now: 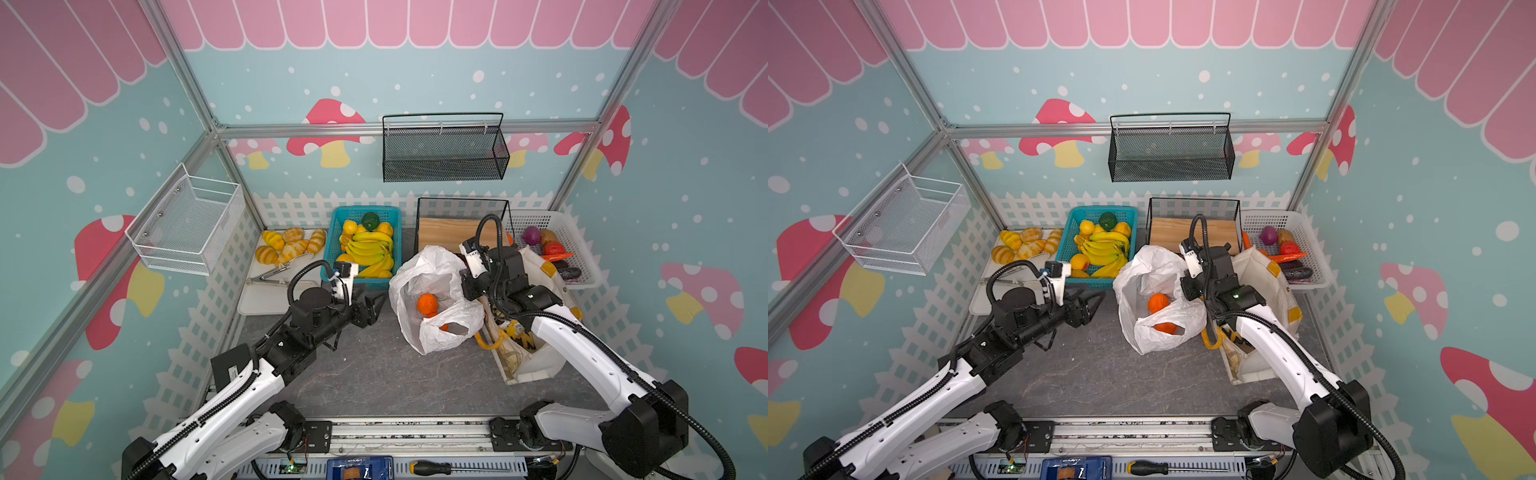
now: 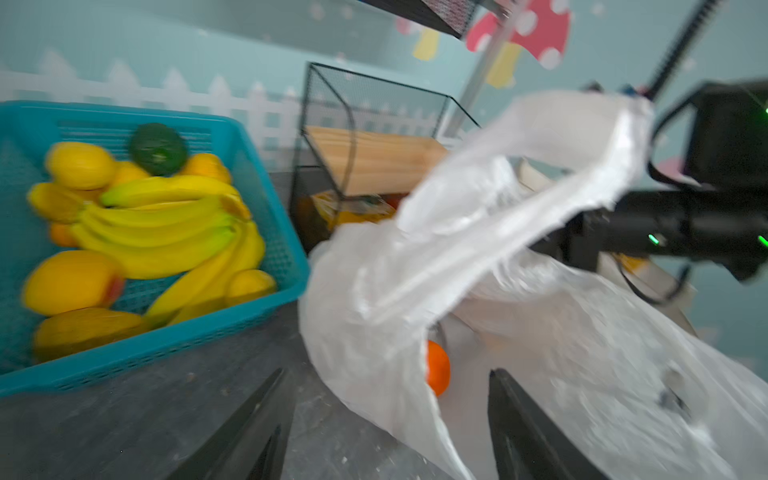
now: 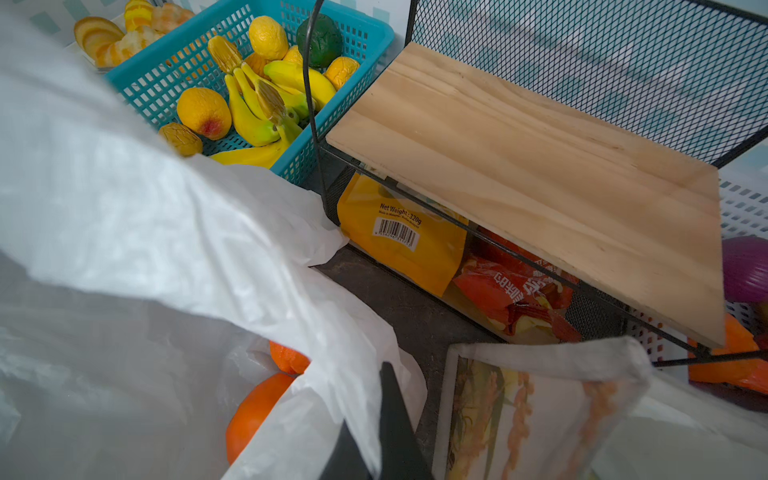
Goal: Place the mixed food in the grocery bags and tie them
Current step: 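Move the left gripper back to the teal basket and grasp a yellow lemon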
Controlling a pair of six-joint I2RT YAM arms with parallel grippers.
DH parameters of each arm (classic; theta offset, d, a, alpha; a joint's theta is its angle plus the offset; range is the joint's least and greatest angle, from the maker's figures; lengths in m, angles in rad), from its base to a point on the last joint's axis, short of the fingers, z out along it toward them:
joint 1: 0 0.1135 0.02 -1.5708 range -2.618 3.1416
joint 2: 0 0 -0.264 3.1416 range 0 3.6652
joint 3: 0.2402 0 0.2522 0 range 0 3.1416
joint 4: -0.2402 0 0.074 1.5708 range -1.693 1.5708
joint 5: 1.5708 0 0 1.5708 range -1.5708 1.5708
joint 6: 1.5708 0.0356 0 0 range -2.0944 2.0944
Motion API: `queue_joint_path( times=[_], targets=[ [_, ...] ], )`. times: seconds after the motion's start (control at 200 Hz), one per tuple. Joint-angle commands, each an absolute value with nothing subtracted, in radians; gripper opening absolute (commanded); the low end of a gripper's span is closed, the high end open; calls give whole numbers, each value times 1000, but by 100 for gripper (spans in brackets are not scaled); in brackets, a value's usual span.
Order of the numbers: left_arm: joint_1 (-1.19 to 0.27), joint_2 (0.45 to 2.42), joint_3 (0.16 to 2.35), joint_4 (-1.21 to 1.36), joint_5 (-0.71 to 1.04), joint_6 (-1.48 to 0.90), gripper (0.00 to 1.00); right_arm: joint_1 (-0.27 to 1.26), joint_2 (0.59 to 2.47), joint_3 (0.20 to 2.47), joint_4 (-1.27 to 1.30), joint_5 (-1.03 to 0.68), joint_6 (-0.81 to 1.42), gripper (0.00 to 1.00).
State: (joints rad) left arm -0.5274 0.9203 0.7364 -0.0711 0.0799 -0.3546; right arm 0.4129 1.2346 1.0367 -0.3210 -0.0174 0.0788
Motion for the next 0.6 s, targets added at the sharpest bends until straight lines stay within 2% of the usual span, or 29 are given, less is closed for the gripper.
queue_joint_path(
  times=[0.0,0.095,0.325,0.595],
  targets=[
    [-381,1054,802,-72,29,-470,75,409,1236,1045,-303,-30,64,0],
    [-285,1262,945,-136,46,-425,74,408,1234,1043,-305,-37,64,0],
    [-228,1742,1357,-404,-102,-244,75,407,1223,1040,-302,-41,61,0],
    [-198,2034,1601,-524,-177,-177,78,401,1221,1037,-299,-46,60,0]
  ],
)
